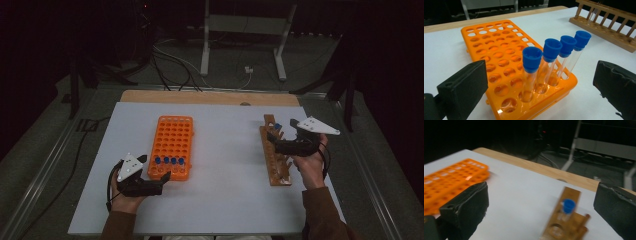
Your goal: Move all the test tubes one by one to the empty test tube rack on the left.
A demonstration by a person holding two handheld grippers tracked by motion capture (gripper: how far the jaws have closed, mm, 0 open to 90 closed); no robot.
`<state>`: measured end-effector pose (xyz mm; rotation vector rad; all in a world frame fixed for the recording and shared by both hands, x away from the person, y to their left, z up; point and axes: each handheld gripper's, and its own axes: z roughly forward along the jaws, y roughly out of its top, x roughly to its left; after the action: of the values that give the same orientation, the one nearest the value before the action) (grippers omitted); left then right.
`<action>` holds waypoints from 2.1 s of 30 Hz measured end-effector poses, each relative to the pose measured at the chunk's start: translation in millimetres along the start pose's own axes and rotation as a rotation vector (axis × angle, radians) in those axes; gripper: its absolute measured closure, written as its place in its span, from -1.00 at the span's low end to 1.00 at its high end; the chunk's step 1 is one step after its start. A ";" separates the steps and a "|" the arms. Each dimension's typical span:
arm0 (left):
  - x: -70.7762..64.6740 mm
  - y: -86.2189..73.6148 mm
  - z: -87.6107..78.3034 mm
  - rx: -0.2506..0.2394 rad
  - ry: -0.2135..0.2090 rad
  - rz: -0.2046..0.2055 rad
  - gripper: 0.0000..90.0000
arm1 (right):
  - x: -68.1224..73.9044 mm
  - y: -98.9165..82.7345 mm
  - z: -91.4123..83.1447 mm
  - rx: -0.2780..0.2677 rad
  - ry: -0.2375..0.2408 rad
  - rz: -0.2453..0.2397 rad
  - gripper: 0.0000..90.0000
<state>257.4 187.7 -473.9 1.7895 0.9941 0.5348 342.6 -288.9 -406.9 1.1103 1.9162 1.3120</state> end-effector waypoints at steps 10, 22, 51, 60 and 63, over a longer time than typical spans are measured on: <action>2.6 -1.8 2.7 0.016 0.010 -0.013 -0.98 | -26.6 -19.2 26.1 0.079 -0.045 0.057 -0.87; 3.4 -3.8 5.2 0.027 0.011 -0.027 -0.98 | -33.3 -30.9 50.3 0.188 -0.046 0.020 0.23; 1.5 -5.0 7.9 0.040 0.000 -0.024 -0.98 | -34.2 -28.8 66.3 0.198 -0.073 0.026 0.71; 1.4 -5.2 8.5 0.041 -0.002 -0.020 -0.98 | -31.9 -24.5 59.3 0.178 -0.074 0.021 0.71; 1.2 -5.3 8.9 0.042 -0.002 -0.020 -0.98 | -31.3 -23.1 56.4 0.175 -0.074 0.023 0.71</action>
<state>262.5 184.8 -482.5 1.8153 1.0278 0.5023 396.4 -293.8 -449.1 1.2523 1.9981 1.1158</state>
